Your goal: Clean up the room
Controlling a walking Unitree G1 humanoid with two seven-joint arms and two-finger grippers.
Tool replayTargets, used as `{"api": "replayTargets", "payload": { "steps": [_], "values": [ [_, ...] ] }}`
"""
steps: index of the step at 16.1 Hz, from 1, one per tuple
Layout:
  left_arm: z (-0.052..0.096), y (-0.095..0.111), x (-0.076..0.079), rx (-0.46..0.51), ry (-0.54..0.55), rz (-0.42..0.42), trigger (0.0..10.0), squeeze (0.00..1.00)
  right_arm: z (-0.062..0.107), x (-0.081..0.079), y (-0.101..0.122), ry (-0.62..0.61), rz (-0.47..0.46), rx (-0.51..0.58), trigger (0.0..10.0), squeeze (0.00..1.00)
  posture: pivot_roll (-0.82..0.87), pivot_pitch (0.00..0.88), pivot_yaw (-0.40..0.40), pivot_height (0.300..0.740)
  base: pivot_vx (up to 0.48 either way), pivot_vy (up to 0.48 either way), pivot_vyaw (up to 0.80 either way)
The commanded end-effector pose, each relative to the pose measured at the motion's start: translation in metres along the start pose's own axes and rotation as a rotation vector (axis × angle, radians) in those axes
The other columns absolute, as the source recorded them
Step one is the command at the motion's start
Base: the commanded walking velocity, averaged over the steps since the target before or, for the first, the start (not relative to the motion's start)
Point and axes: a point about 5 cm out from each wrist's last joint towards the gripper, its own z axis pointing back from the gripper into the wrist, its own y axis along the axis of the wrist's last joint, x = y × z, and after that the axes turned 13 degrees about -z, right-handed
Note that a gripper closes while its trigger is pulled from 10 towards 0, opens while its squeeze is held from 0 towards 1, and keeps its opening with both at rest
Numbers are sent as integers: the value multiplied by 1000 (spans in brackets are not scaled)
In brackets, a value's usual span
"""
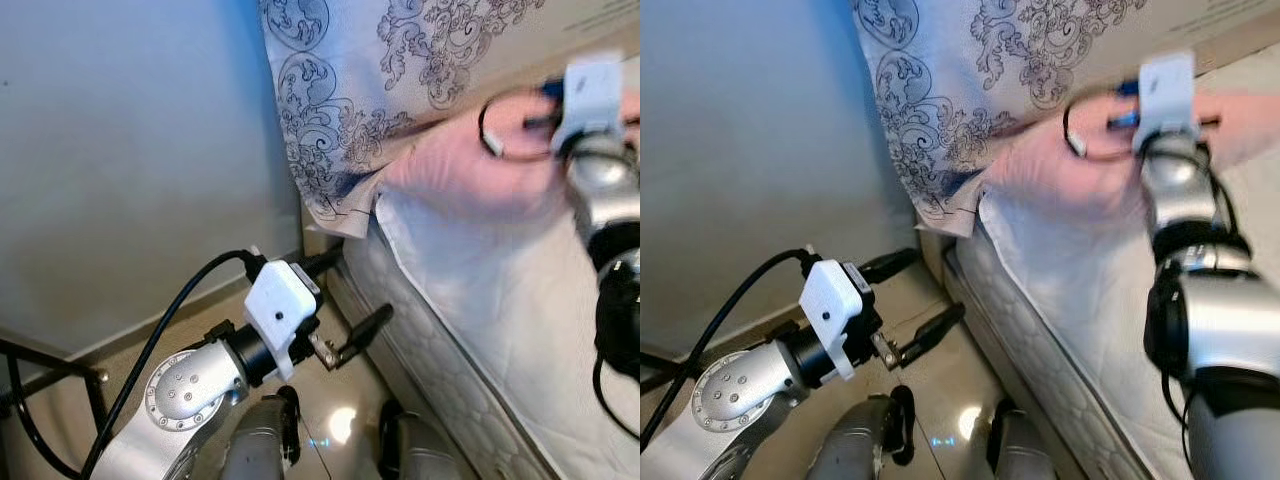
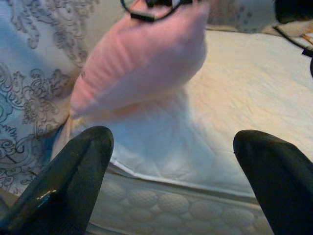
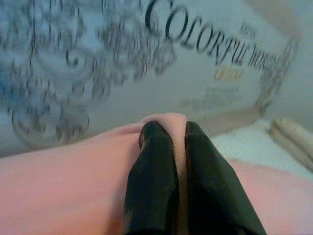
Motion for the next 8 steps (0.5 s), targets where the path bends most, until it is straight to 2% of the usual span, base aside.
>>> {"api": "replayTargets", "payload": {
  "steps": [1,2,4,6,8],
  "values": [
    [0,-3,1,-20,10,4,10000,0,-4,8,15,-17,-15,42,10000,0,287,306,-8,740,0,0,0],
    [-1,-3,2,-18,14,8,10000,0,-4,5,15,1,-15,39,10000,0,284,306,-10,740,0,0,0],
    [-2,-2,4,-16,28,13,10000,0,1,-8,-2,73,44,-16,10000,0,290,324,-17,740,0,0,0],
    [1,-1,5,-26,46,19,10000,0,13,-15,-36,127,146,-115,10000,0,312,344,-4,740,0,0,0],
    [6,-2,7,-46,57,25,10000,0,30,-10,-72,99,118,-236,10000,0,323,353,7,740,0,0,0]
  ]
}}
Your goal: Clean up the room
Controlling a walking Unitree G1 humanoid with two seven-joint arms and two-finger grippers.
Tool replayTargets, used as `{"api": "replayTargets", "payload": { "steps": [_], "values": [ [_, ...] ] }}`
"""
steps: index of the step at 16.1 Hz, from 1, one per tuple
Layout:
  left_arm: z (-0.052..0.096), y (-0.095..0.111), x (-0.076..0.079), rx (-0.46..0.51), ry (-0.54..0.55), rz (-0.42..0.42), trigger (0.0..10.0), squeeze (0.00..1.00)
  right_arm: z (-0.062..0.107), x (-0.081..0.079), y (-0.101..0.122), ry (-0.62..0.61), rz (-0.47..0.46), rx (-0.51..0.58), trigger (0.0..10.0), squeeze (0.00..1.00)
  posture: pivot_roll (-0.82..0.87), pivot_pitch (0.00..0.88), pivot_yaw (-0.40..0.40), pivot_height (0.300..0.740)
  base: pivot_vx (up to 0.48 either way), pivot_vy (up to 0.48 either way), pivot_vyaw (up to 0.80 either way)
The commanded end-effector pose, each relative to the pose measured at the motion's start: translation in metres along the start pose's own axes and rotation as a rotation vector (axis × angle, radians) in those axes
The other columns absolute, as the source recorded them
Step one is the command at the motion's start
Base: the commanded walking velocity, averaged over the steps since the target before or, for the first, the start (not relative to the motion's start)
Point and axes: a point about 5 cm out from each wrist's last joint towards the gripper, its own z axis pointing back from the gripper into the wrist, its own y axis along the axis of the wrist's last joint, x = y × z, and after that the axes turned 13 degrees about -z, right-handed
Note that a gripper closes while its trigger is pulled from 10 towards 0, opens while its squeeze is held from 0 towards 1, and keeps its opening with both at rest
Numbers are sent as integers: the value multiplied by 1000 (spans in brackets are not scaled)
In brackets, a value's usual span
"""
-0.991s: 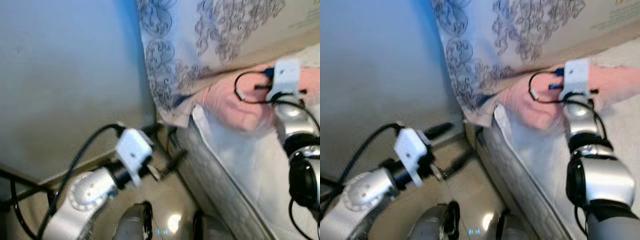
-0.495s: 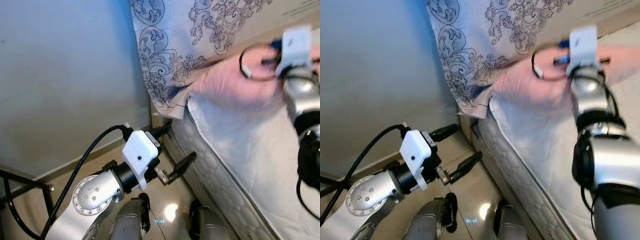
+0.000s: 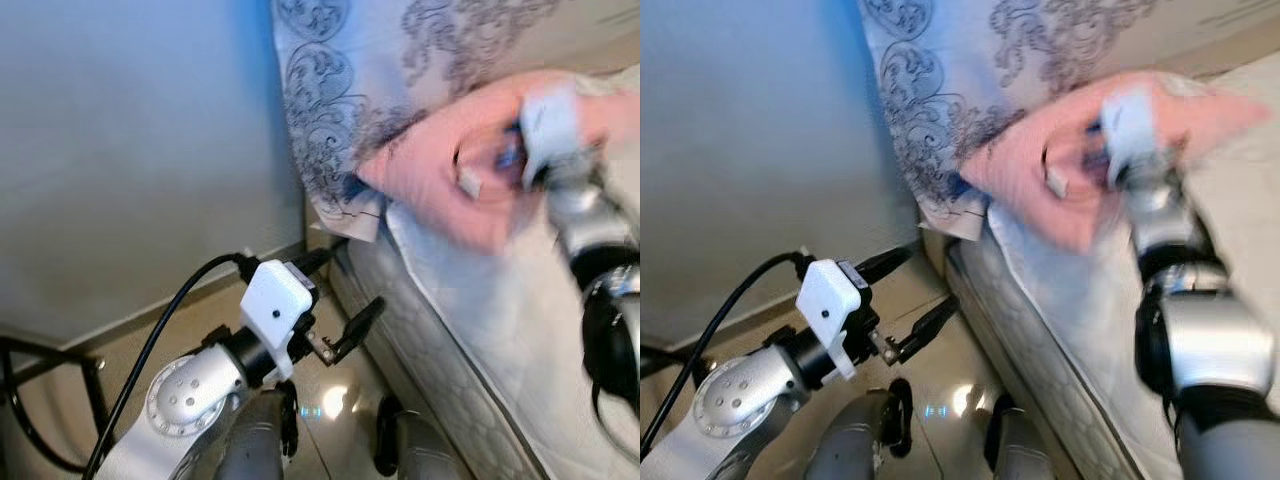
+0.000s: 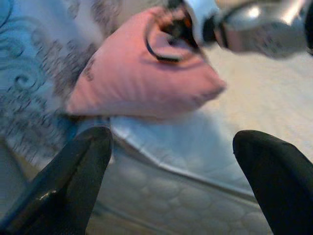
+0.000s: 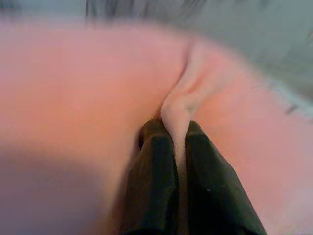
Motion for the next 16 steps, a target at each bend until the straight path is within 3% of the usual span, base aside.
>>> {"api": "replayTargets", "payload": {
  "steps": [1,4,8,9,11,12,16],
  "values": [
    [3,2,4,-6,-9,4,10000,0,4,5,-15,-28,-31,-63,10000,0,324,354,12,740,0,0,0],
    [5,-2,0,-20,-19,-20,10000,0,14,8,-43,-151,-265,-140,10000,0,308,350,24,740,0,0,0],
    [3,-4,-5,-21,-27,-35,10000,0,18,12,-52,-240,-387,-163,10000,0,295,342,26,740,0,0,0],
    [3,-3,-2,-6,-45,-12,10000,0,17,11,-50,-258,-470,-149,10000,1000,294,339,28,740,0,0,0],
    [6,0,5,20,-126,-1,10000,0,14,7,-44,-239,-505,-142,10000,1000,294,338,26,740,0,0,0],
    [6,-2,7,17,-168,-36,10000,0,13,6,-41,-238,-526,-136,10000,1000,291,334,27,740,0,0,0],
    [2,-13,3,-17,-168,-96,10000,0,7,8,-25,-223,-538,-82,10000,1000,280,333,28,740,0,0,0]
  ]
}}
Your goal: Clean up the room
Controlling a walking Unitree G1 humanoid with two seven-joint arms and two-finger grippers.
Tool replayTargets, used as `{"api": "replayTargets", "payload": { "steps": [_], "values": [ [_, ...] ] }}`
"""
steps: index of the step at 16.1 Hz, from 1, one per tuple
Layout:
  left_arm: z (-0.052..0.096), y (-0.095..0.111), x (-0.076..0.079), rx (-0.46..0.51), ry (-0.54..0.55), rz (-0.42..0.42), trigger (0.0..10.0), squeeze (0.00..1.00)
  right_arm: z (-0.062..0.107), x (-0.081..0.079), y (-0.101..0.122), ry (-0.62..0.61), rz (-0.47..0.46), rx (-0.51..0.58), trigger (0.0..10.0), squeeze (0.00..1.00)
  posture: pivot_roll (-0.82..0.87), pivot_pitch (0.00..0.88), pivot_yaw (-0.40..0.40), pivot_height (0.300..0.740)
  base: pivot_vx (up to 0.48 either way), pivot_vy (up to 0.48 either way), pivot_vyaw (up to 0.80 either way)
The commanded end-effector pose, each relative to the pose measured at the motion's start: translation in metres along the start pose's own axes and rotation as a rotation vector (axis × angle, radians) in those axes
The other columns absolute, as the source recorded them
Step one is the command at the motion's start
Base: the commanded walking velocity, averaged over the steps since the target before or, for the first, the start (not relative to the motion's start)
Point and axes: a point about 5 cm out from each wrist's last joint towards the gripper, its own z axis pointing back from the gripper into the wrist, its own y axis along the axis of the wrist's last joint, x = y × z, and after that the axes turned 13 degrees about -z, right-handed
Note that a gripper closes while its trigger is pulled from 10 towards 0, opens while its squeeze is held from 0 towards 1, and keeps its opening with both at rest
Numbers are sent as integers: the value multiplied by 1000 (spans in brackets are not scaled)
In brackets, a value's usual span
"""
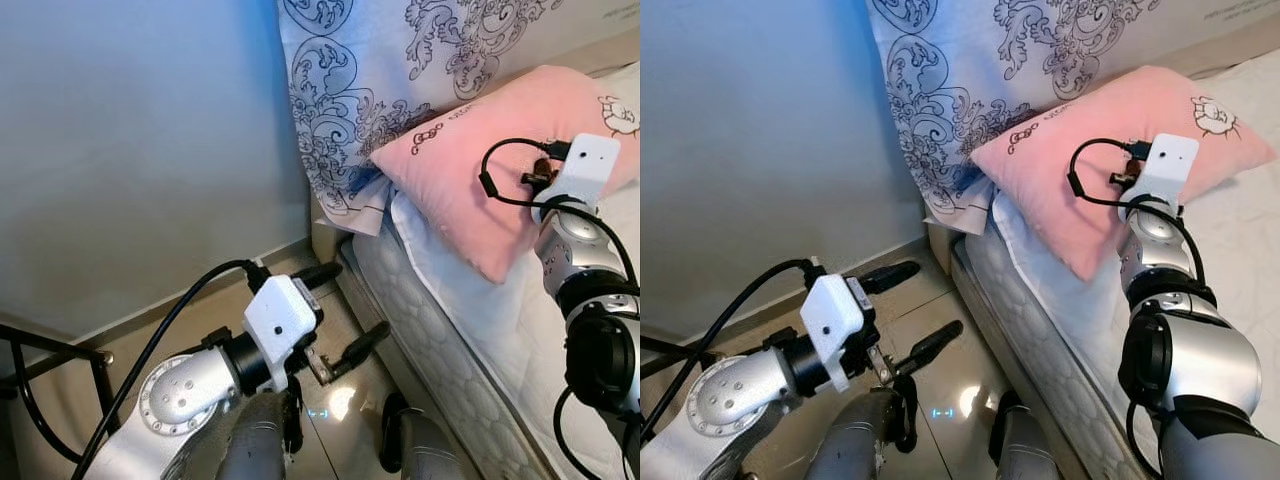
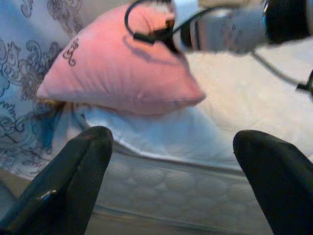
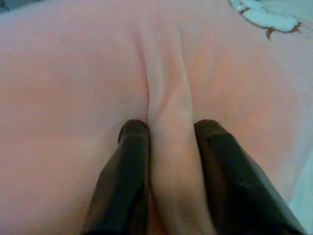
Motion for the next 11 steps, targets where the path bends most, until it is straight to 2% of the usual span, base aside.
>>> {"api": "replayTargets", "payload": {
  "steps": [1,7,9,11],
  "values": [
    [0,-5,5,-19,-23,-9,10000,0,0,0,-2,-2,-11,-18,10000,1000,279,333,28,740,0,0,0],
    [0,-14,8,-38,-27,-23,10000,0,-3,-8,6,10,-78,-14,10000,1000,272,336,23,740,0,0,0],
    [1,-24,6,-71,7,-51,10000,0,-4,-17,14,46,-122,28,10000,1000,265,334,17,740,0,0,0],
    [1,-30,7,-79,31,-85,10000,0,-4,-23,19,75,-116,56,10000,1000,254,334,16,740,0,0,0]
  ]
}}
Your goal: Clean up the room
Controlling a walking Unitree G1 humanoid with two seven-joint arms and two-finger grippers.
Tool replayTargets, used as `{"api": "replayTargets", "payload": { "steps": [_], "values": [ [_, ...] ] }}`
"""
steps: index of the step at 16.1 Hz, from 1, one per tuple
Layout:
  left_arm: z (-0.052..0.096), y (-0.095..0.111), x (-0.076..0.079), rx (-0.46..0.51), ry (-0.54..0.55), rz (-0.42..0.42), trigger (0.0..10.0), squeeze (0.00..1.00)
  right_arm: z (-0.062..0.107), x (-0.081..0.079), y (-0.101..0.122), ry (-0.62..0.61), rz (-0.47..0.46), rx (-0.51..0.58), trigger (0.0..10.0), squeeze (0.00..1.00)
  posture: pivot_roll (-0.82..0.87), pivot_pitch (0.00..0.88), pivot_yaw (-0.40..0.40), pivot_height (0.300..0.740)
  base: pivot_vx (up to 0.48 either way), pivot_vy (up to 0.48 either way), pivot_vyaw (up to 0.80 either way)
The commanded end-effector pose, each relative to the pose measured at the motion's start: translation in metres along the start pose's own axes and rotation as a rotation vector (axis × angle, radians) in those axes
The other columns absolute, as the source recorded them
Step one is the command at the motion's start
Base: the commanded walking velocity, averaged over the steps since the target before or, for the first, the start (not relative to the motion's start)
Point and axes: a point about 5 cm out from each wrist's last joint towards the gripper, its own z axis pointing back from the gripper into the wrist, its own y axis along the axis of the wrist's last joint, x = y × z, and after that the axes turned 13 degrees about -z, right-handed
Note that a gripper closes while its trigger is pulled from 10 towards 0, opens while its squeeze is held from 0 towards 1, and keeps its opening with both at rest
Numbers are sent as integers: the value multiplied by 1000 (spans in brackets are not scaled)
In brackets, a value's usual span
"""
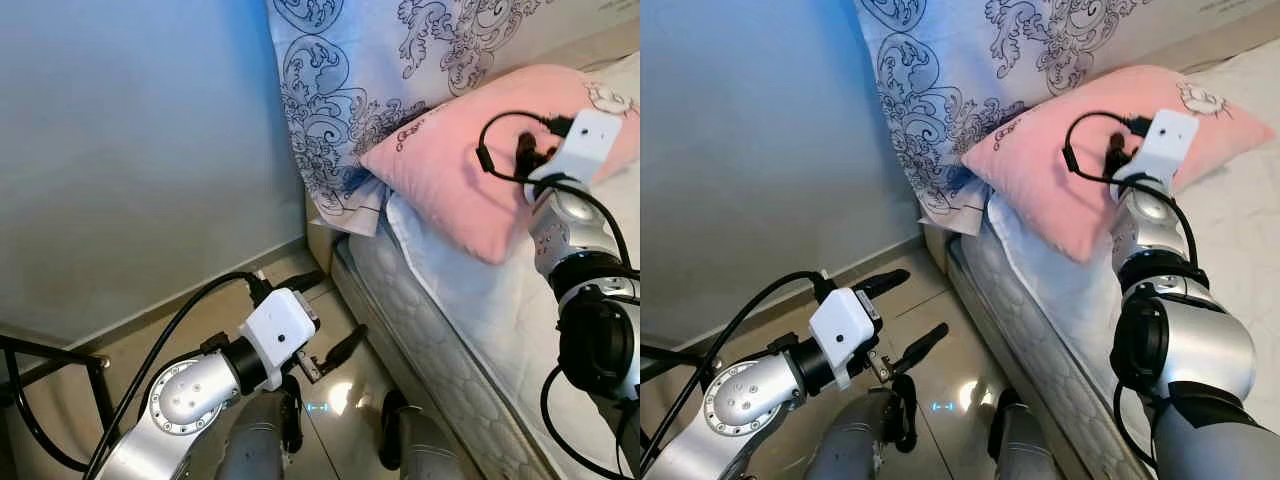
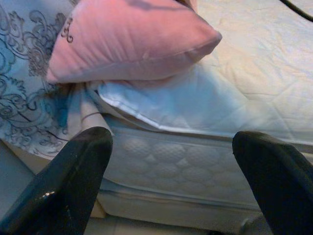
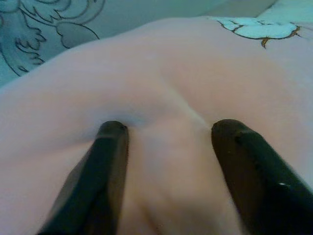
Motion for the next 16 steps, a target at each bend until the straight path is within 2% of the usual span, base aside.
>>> {"api": "replayTargets", "payload": {
  "steps": [1,4,6,10,14,15,16],
  "values": [
    [1,-3,8,-2,-11,-17,10000,0,-1,-4,4,17,-8,28,10000,1000,246,333,14,740,0,0,0],
    [0,-11,2,9,97,-69,10000,0,-1,-8,16,38,39,105,10000,1000,233,333,16,740,0,0,0],
    [1,-16,-2,22,152,-75,10000,0,-2,-6,22,45,13,144,10000,1000,230,331,16,740,0,0,0],
    [2,-22,3,17,141,-81,10000,0,-2,-5,27,45,15,170,10000,1000,228,332,13,740,0,0,0],
    [0,-25,3,21,144,-89,10000,0,-3,-5,45,34,-8,256,10000,1000,222,322,6,740,0,0,0],
    [-2,-27,1,16,153,-89,10000,0,-1,-2,53,-5,75,328,10000,1000,207,300,0,740,0,0,0],
    [-4,-28,-1,14,156,-92,10000,0,1,-1,57,-19,130,376,10000,0,198,285,-4,740,0,0,0]
  ]
}}
